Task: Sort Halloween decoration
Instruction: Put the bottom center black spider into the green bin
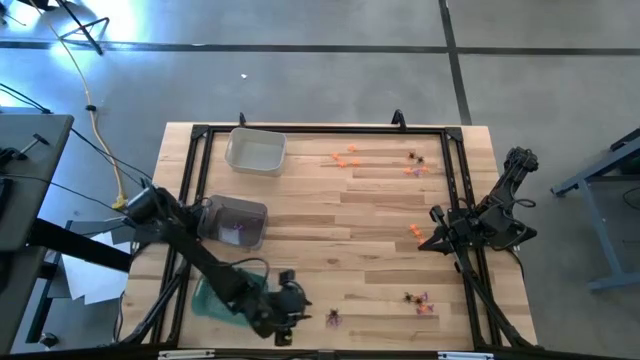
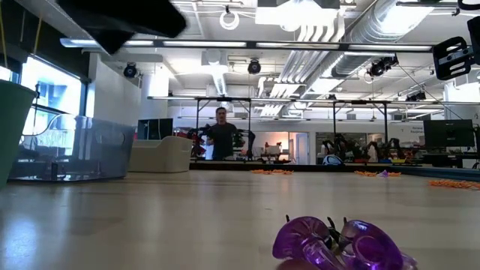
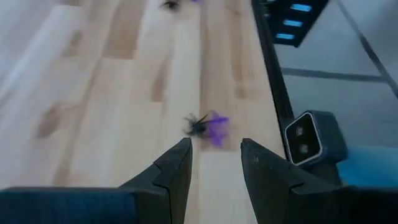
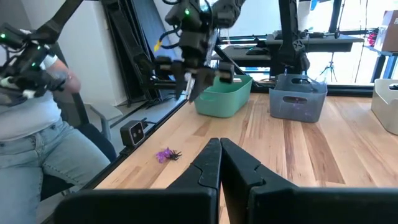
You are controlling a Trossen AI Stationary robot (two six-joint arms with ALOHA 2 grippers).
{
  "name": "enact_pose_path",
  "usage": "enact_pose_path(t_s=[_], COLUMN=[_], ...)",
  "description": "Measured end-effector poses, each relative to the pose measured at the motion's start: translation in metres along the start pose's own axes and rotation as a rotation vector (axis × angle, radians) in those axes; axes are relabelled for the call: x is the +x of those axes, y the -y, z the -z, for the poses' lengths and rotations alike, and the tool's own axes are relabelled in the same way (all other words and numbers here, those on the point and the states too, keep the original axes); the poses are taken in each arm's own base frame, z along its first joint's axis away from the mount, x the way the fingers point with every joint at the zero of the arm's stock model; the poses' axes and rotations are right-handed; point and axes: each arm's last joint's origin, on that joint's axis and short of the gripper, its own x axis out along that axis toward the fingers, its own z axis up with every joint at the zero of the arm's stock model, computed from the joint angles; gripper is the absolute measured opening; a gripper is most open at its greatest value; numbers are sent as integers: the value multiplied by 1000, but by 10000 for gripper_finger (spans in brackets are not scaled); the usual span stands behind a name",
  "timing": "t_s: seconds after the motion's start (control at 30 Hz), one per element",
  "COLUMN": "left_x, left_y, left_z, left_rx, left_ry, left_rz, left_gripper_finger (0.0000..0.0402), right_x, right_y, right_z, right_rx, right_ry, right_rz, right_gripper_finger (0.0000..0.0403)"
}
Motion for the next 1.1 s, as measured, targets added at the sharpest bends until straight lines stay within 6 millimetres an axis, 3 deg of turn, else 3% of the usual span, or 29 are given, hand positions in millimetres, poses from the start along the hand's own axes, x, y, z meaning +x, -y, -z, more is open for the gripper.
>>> enact_pose_path(t_s=[0.23, 0.4, 0.77, 1.1], left_x=[51, 74, 93, 95], left_y=[-13, -21, -30, -32], left_z=[15, 25, 37, 38], left_rx=[56, 63, 53, 51], left_ry=[25, 46, 34, 30], left_rz=[52, 62, 65, 61], left_gripper_finger=[127, 127, 127, 127], right_x=[0, 0, 0, 0], right_y=[0, 0, 0, 0], right_z=[0, 0, 0, 0], right_rx=[0, -1, 0, 0], right_ry=[0, -1, -1, -1], right_rz=[0, 0, 0, 0], right_gripper_finger=[0, 0, 0, 0])
